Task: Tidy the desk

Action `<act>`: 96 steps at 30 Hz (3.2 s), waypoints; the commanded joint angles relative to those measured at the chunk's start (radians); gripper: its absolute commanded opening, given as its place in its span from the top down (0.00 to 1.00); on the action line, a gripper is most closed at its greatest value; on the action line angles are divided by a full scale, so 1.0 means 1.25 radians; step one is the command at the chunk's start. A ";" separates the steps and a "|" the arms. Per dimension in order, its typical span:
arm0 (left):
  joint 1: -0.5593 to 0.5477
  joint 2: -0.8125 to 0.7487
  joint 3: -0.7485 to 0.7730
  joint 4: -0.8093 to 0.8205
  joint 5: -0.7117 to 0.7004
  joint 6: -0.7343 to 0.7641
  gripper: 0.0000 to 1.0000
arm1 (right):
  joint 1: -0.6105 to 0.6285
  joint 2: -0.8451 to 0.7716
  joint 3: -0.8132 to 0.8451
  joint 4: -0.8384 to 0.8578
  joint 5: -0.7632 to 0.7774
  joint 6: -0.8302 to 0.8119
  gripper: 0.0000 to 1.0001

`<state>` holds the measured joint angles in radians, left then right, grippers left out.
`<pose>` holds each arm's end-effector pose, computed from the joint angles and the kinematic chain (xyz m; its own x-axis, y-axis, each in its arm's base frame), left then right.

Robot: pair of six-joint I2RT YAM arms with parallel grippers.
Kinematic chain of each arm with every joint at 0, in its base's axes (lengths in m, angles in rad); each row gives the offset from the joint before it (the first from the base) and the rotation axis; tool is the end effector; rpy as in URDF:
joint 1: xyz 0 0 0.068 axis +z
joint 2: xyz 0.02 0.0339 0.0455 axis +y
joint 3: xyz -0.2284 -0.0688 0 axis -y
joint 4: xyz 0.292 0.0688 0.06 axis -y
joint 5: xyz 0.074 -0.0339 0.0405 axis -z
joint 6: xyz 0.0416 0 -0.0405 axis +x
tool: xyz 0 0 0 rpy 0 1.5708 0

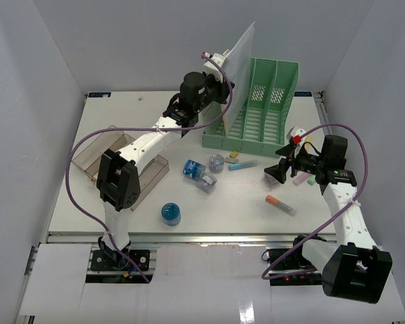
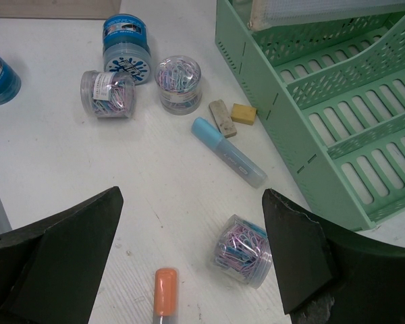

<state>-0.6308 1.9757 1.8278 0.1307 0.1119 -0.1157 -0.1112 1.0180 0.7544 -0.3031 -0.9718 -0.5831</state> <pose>0.4196 -0.3122 0.3378 -0.0919 -0.0750 -0.9929 0.6701 0.7329 -0.1173 0.2819 0.0031 0.2374 -0.0985 -0.3014 -0.9484 -0.8196 0.5651 -0.0944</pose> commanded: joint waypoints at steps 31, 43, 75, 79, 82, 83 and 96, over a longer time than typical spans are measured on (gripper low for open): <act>-0.028 -0.100 -0.180 0.125 -0.026 -0.004 0.32 | -0.009 -0.002 -0.023 0.042 -0.025 0.003 0.10; -0.028 -0.334 -0.239 -0.031 0.004 0.009 0.02 | -0.012 -0.003 -0.041 0.045 -0.036 -0.029 0.10; -0.011 -0.335 -0.559 -0.413 -0.072 -0.015 0.02 | -0.028 -0.002 -0.043 0.048 -0.034 -0.026 0.10; -0.011 -0.285 -0.529 -0.434 -0.109 -0.001 0.02 | -0.027 -0.003 -0.043 0.047 -0.034 -0.026 0.10; -0.011 -0.259 -0.510 -0.444 -0.136 0.009 0.02 | -0.028 -0.002 -0.041 0.047 -0.035 -0.026 0.10; -0.011 -0.255 -0.506 -0.447 -0.139 0.012 0.02 | -0.028 -0.001 -0.041 0.047 -0.034 -0.026 0.10; -0.011 -0.214 -0.514 -0.444 -0.123 -0.019 0.08 | -0.028 0.005 -0.044 0.048 -0.026 -0.027 0.10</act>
<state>-0.6495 1.7014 1.1606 -0.4256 -0.0304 -0.1204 -0.1421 1.0225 0.7048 -0.2649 -0.9909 -0.6101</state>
